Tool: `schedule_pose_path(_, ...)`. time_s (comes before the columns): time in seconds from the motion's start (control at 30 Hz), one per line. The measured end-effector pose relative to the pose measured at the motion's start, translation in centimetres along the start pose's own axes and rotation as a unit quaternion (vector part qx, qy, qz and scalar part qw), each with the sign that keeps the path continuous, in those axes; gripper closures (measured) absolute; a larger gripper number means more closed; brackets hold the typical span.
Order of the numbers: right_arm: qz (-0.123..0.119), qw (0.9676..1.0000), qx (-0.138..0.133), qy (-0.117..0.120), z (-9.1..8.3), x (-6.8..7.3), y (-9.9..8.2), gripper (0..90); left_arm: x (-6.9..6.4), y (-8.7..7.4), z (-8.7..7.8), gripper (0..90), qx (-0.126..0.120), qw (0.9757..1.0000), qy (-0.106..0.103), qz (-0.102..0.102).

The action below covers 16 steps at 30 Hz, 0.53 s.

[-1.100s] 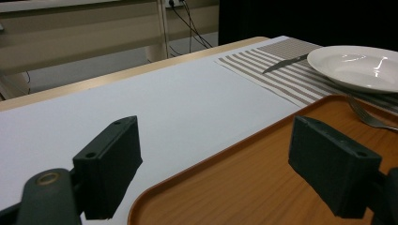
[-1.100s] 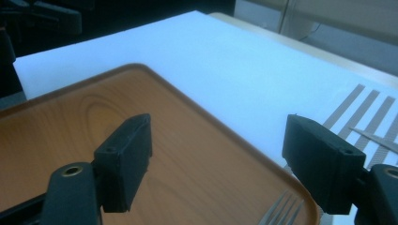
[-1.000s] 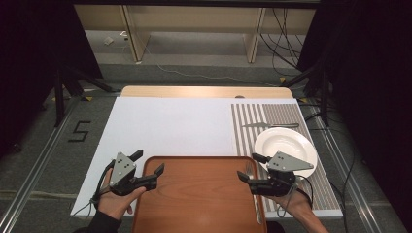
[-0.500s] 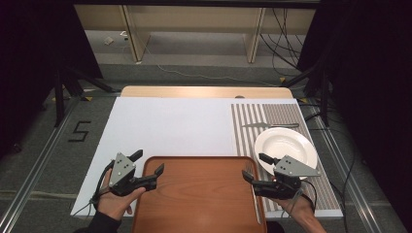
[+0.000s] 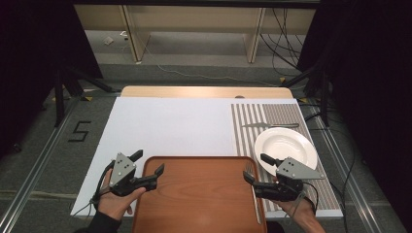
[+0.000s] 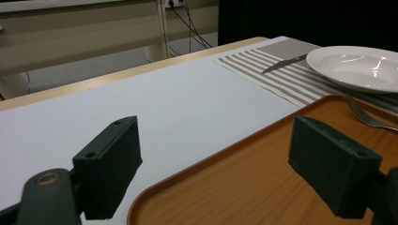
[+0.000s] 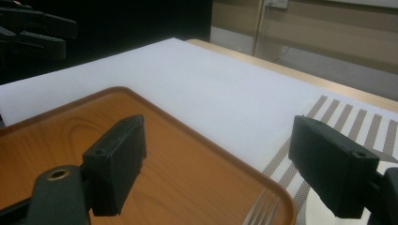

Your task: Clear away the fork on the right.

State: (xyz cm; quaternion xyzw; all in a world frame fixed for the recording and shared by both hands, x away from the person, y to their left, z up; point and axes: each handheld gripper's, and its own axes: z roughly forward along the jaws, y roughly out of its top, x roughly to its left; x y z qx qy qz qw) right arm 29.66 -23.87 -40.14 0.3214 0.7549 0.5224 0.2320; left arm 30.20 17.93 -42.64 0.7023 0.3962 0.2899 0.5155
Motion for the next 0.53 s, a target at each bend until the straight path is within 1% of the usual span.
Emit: schedule_pose_path(0.53,-0.001,1.0,-0.005,-0.005,-0.03,-0.2,0.08,19.7,0.01,0.01,-0.01,16.9,0.0,1.0,0.001,-0.001)
